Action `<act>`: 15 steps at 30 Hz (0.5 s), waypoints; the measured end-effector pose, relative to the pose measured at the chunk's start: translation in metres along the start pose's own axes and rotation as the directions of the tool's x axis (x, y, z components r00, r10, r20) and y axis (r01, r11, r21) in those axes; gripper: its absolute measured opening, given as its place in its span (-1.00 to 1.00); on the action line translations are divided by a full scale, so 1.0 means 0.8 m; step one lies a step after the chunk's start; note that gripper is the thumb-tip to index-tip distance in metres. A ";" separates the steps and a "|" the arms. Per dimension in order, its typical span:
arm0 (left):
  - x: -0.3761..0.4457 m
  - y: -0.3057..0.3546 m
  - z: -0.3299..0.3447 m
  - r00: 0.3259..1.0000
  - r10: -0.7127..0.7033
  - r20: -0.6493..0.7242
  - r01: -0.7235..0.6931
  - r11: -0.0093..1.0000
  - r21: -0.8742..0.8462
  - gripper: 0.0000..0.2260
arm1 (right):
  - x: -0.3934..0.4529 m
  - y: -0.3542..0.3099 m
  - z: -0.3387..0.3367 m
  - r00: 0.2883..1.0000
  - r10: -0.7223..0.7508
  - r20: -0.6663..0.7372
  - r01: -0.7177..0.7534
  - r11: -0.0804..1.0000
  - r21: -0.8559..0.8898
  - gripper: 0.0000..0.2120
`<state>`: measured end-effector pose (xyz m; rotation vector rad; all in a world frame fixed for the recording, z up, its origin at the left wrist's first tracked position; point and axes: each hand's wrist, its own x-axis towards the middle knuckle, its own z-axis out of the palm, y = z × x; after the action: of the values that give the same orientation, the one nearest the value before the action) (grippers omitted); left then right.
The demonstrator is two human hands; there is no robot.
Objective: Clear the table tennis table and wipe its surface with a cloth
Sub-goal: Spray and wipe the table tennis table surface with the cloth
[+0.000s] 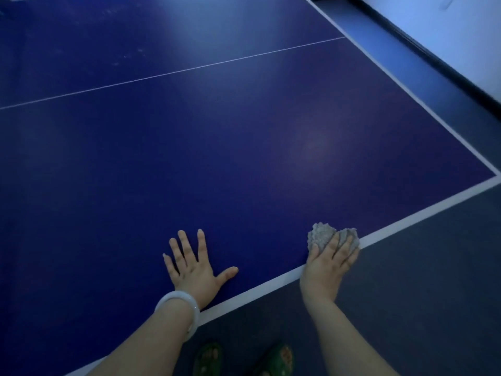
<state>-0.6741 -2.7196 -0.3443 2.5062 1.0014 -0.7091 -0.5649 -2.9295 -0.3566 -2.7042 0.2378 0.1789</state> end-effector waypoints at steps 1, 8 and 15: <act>0.000 0.000 0.000 1.000 0.000 0.002 0.000 1.000 0.007 0.06 | 0.000 -0.005 0.000 0.999 0.034 -0.028 -0.033 0.998 0.048 -0.39; 0.003 0.002 0.000 1.000 0.009 -0.012 -0.009 1.000 0.024 0.06 | 0.021 0.000 -0.028 0.944 0.297 -0.143 -0.255 0.933 0.256 -0.53; 0.003 0.002 -0.008 0.998 0.044 0.048 -0.045 0.999 0.017 0.10 | -0.034 0.048 -0.067 0.958 0.287 -0.026 -0.281 0.951 0.131 -0.59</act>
<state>-0.6693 -2.7160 -0.3401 2.5068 0.9241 -0.7638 -0.5942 -2.9823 -0.3191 -2.5390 0.6319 0.1801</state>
